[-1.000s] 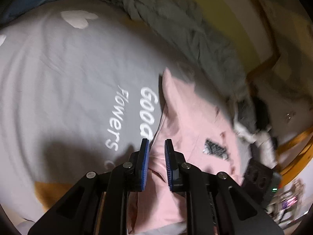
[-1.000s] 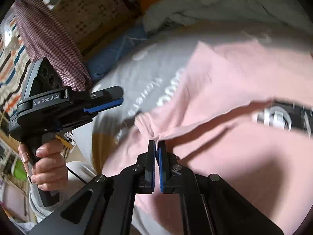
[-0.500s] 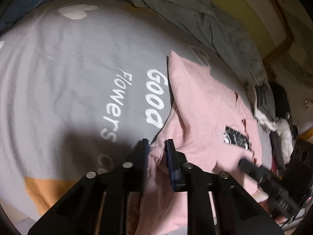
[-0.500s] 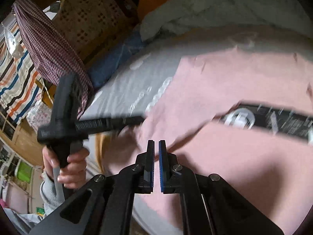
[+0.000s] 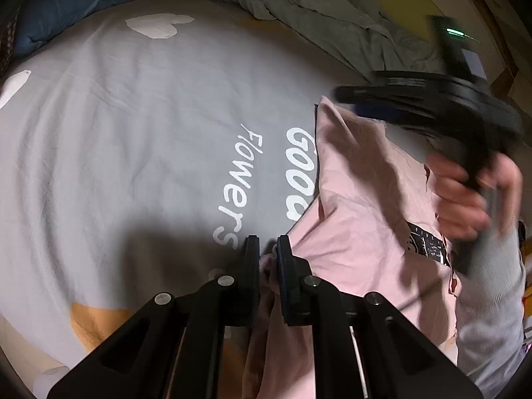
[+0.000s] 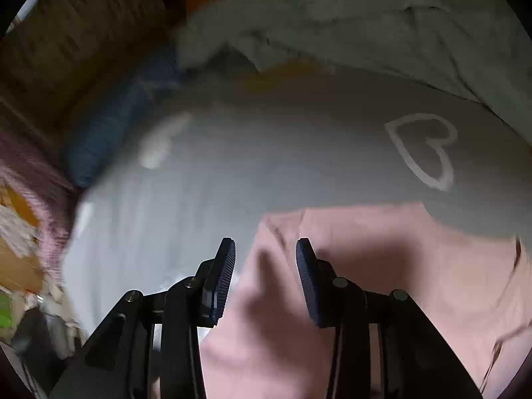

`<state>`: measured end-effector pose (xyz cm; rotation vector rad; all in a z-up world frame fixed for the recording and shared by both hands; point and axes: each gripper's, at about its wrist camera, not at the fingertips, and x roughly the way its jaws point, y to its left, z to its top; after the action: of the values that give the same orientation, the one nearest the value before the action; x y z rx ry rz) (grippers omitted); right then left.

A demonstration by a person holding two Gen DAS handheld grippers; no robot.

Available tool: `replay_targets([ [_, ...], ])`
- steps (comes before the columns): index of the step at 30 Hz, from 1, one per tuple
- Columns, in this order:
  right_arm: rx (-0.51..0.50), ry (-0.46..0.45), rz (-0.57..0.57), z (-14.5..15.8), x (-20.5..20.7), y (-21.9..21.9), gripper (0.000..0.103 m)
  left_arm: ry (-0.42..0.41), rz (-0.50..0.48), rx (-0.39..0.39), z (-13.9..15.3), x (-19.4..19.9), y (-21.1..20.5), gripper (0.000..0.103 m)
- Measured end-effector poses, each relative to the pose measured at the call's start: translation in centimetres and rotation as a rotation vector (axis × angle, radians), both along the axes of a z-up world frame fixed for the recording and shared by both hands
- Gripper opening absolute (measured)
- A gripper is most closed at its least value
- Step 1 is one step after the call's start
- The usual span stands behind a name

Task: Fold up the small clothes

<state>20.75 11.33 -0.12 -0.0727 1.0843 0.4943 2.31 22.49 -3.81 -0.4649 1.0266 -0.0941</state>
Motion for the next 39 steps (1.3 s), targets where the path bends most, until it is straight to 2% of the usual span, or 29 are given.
replay_targets([
  [1,-0.034,0.013,0.011,-0.8,0.7,0.7,0.039,0.0,-0.003,-0.001,0.0,-0.1,0.1,0.01],
  [2,-0.07,0.034,0.018,-1.8,1.4,1.3,0.033,0.0,-0.004,-0.001,0.0,-0.1,0.0,0.01],
  [4,-0.078,0.034,0.015,-2.6,2.1,1.7,0.005,-0.001,-0.006,0.003,0.0,-0.2,0.0,0.01],
  [7,-0.009,-0.073,-0.009,-1.6,2.1,1.4,0.005,0.003,-0.011,0.019,-0.1,-0.2,-0.3,0.01],
  [12,0.011,0.004,-0.018,-3.1,3.5,1.8,0.005,0.011,-0.008,0.024,-0.2,-0.2,-0.5,0.01],
  [16,0.038,-0.02,-0.039,-3.6,4.0,1.6,0.006,0.017,-0.008,0.025,-0.2,-0.2,-0.5,0.01],
  [18,0.006,-0.062,-0.067,-3.1,4.3,1.4,0.007,0.017,-0.009,0.022,-0.2,-0.1,-0.4,0.01],
  [19,0.006,-0.057,-0.077,-2.8,4.5,1.1,0.011,0.014,-0.008,0.009,-0.1,-0.2,-0.3,0.011],
  [22,0.128,-0.027,-0.085,-0.5,4.4,-1.4,0.011,-0.02,0.01,-0.04,0.3,-0.2,0.7,0.013],
  [23,0.148,-0.042,-0.082,0.5,3.9,-2.2,0.012,-0.039,0.028,-0.028,0.7,-0.4,1.1,0.014],
  [24,0.16,-0.08,-0.077,2.1,2.9,-3.5,0.013,-0.059,0.051,0.005,1.2,-0.6,1.3,0.019],
  [26,0.176,-0.138,-0.069,4.4,1.1,-5.7,0.03,-0.119,0.088,0.078,2.4,-1.3,1.4,0.021],
  [28,0.21,-0.198,-0.057,6.8,-1.7,-8.5,0.044,-0.176,0.089,0.1,3.3,-1.8,1.1,0.024],
  [33,0.351,-0.277,-0.054,11.5,-10.2,-16.3,0.046,-0.268,0.003,0.139,4.4,-2.3,-1.4,0.028],
  [36,0.327,-0.418,-0.109,13.8,-16.5,-21.0,0.05,-0.233,-0.075,0.216,3.7,-1.4,-3.5,0.028],
  [37,0.309,-0.453,-0.136,14.2,-17.8,-22.1,0.054,-0.193,-0.102,0.252,3.1,-1.0,-4.2,0.028],
  [39,0.231,-0.536,-0.232,14.8,-21.2,-25.5,0.055,-0.089,-0.135,0.327,1.3,-0.1,-5.2,0.029],
])
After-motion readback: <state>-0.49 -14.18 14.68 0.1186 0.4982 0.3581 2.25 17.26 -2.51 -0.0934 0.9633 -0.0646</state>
